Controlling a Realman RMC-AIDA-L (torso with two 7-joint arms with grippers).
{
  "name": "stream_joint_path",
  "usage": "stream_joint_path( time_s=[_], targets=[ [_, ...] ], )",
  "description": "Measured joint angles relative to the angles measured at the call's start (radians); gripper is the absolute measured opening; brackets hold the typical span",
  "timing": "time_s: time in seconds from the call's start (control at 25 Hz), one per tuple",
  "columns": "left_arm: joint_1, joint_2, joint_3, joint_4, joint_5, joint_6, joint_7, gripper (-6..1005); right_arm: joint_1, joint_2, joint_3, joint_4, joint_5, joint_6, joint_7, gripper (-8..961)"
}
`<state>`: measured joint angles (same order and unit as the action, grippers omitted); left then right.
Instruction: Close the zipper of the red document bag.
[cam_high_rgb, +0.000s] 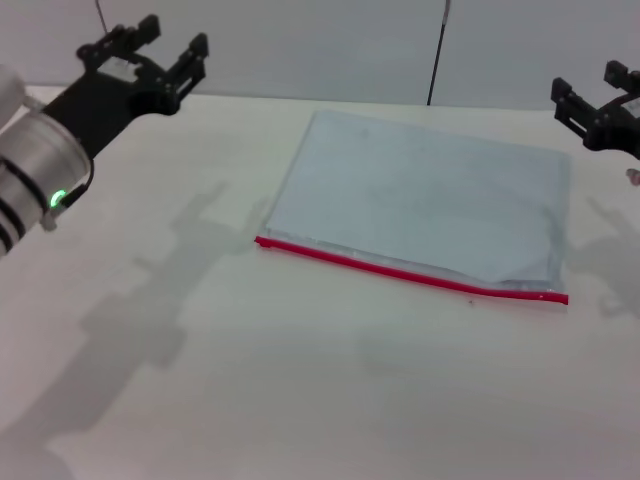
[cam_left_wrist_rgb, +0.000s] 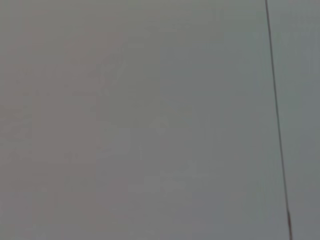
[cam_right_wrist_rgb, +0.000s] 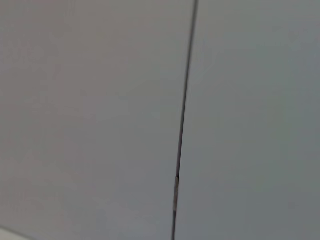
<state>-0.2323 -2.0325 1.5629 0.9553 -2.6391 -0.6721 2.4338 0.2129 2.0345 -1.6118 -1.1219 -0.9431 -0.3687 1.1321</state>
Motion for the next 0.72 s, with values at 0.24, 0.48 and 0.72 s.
stream_joint_path(
  time_s=[0.24, 0.48, 0.72],
  targets=[
    [-0.026, 0.0, 0.006, -0.134, -0.169, -0.126, 0.16, 615, 0.069, -0.002, 0.057, 0.313, 0.505, -0.324, -0.398, 679],
    [-0.05, -0.001, 0.001, -0.201, -0.213, -0.143, 0.209, 615, 0.155, 0.004, 0.046, 0.545, 0.7, -0.475, -0.621, 679],
    [-0.095, -0.002, -0.003, -0.317, -0.259, -0.206, 0.293, 616, 0.244, 0.004, 0.055, 0.737, 0.786, -0.554, -0.694, 679]
  ],
)
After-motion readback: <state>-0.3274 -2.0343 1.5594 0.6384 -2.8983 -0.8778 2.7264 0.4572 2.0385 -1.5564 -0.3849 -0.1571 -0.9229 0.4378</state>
